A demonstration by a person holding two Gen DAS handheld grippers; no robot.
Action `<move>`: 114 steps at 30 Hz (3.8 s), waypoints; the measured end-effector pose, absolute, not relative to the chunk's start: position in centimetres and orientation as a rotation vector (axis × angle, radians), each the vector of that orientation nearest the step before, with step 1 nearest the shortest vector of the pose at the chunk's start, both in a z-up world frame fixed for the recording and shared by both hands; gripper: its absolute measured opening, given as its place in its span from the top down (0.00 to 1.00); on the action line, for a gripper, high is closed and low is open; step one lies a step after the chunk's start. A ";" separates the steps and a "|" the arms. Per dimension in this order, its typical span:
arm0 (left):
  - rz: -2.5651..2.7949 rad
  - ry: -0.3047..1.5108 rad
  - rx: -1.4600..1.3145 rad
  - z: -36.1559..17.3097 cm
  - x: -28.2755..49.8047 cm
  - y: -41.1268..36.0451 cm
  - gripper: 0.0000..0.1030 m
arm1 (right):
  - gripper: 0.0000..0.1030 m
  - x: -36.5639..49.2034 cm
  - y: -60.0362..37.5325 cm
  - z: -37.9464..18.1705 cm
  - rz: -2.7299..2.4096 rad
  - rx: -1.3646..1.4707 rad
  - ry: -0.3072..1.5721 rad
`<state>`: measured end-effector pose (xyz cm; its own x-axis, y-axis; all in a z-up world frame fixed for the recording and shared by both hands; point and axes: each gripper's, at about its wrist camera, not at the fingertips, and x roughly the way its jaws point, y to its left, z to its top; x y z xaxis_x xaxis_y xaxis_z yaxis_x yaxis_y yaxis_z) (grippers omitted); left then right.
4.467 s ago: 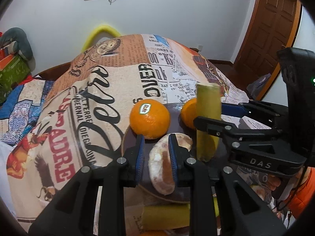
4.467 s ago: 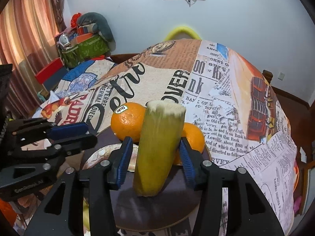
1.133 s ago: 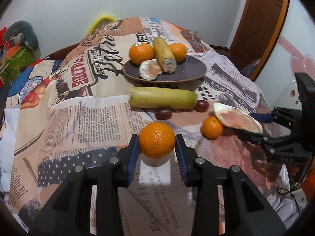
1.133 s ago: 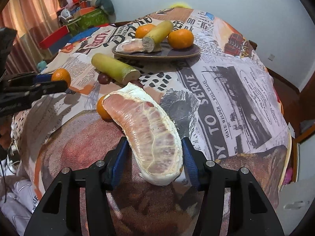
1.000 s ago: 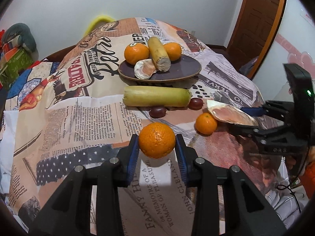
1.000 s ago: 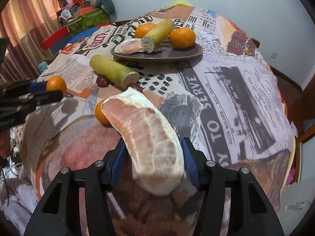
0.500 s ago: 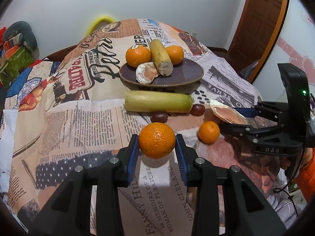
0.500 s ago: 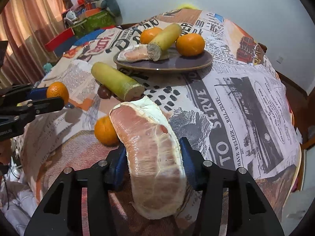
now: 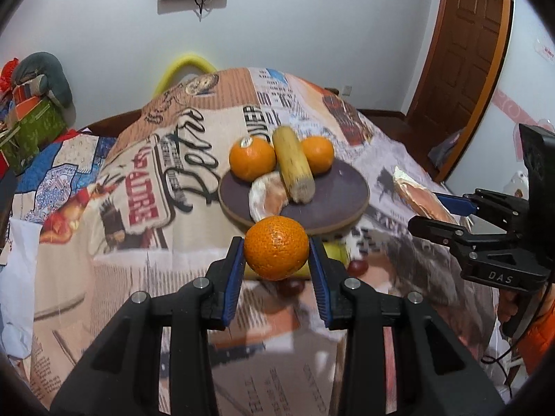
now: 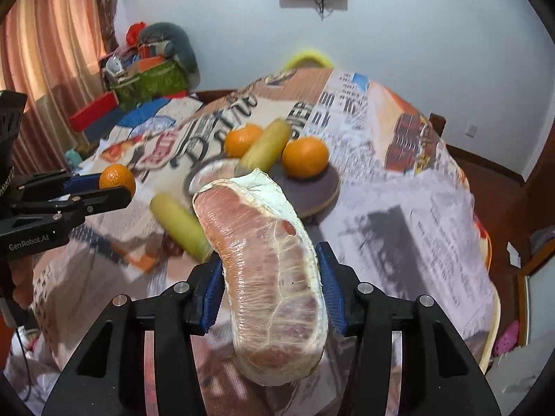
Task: Organize fruits
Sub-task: 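Lift the mandarin with the left tool while the right tool lifts the pomelo segment, then carry the mandarin with the left tool while the right tool carries the pomelo segment over the plate, then lower the mandarin and pomelo segment onto the plate and open both tools, then grasp a loose mandarin with the right tool while the left tool moves toward the green gourd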
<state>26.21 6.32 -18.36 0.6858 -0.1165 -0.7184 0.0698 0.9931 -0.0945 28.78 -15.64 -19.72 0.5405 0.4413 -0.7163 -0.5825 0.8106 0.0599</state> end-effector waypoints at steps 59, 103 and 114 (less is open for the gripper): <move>-0.107 0.853 -0.127 -19.9 34.3 5.8 0.52 | 0.52 35.9 -12.0 -19.1 0.614 -0.164 0.788; -0.083 0.959 -0.068 -22.1 22.7 6.5 0.43 | 0.68 24.2 -11.5 -24.9 0.701 -0.187 0.964; -0.103 0.986 -0.029 -22.5 27.6 3.3 0.23 | 0.69 25.2 -15.0 -23.8 0.650 -0.133 0.924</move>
<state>27.61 3.26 -22.47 0.5472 -0.1000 -0.8310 0.0736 0.9947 -0.0713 25.25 -15.01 -23.82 0.4279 0.4641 -0.7756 -0.5740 0.8024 0.1635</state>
